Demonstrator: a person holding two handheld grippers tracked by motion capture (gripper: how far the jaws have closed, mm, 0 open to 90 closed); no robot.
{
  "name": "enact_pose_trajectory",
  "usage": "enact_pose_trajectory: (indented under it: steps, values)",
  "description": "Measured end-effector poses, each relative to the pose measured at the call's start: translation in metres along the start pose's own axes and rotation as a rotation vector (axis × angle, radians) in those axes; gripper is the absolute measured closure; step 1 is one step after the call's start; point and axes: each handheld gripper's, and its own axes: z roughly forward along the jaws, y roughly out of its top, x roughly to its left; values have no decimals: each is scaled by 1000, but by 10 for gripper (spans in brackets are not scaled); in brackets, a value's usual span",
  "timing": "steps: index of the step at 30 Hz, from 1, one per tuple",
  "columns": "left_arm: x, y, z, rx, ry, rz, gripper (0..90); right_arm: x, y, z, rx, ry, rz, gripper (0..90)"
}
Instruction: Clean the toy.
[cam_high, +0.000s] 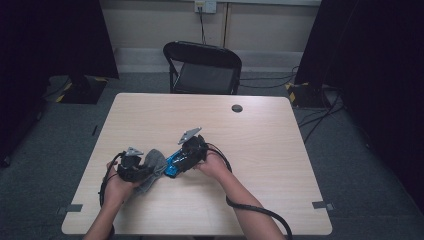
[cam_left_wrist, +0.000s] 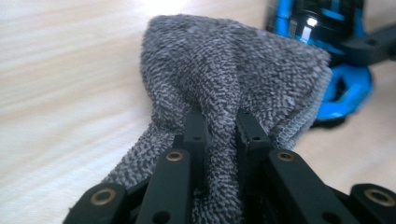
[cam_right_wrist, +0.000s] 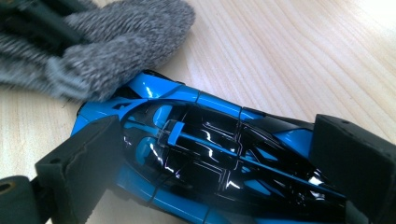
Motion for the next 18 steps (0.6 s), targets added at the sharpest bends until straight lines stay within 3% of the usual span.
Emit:
enact_pose_trajectory:
  steps: [2,4,8,11,14,18]
  values:
    - [-2,1,-1,17,-7,18,778,0,0,0,3,0,-1,29]
    - [-12,0,-2,41,-28,65,780,0,0,0,0,0,-2,29]
    - [-17,-3,-6,56,-70,78,779,0,0,0,0,-1,0,29]
    - [-19,-5,-7,58,-107,50,779,0,0,0,0,-1,0,29]
    - [-20,-6,-8,61,-120,53,779,0,0,0,0,-2,1,29]
    - [-34,-8,-8,76,-164,112,778,0,0,0,0,-1,-1,29]
